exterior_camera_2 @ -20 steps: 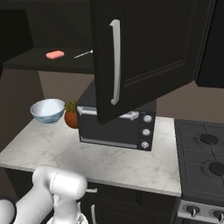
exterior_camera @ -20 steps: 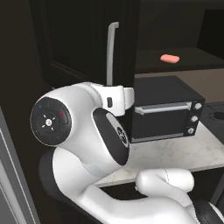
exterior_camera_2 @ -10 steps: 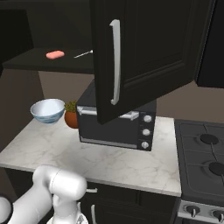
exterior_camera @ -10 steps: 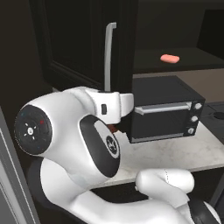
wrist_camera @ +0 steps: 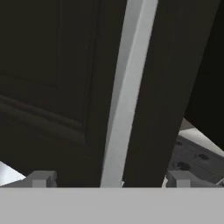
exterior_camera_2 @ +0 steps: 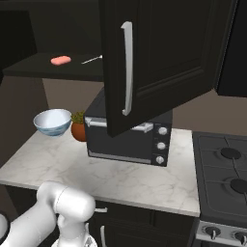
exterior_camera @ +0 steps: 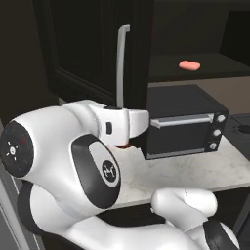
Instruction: Pick the bar soap and bar soap from the cabinet and place them on the counter.
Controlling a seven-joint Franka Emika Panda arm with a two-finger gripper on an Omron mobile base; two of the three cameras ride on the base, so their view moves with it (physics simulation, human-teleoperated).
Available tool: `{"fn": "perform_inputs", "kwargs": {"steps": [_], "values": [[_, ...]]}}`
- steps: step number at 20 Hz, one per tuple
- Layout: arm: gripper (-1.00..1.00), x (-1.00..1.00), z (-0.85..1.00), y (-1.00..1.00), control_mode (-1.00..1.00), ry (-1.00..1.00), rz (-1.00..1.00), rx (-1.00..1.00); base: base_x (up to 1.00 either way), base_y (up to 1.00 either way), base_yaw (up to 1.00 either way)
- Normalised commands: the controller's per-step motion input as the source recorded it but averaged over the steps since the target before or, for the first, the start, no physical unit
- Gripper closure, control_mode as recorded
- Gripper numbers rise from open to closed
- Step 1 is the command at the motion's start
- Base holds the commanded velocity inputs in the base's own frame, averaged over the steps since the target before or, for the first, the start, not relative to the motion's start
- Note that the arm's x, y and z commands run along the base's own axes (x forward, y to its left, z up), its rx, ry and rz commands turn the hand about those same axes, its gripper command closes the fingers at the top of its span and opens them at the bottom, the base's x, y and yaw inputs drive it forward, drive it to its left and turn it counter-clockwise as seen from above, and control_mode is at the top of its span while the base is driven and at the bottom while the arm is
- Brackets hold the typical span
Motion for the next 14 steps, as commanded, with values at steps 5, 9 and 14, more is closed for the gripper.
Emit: {"fn": "perform_inputs", "kwargs": {"steps": [5,9,14], "values": [[-1.00,-0.28,0.00,0.08,-1.00,-0.02,-0.01,0.00,0.00,0.00,0.00],[-1.00,-0.50,0.00,0.00,-1.00,-0.06,0.00,0.00,0.00,0.00,0.00],[-1.00,-0.60,0.00,0.00,-1.00,-0.08,0.00,0.01,0.00,0.00,0.00]]}}
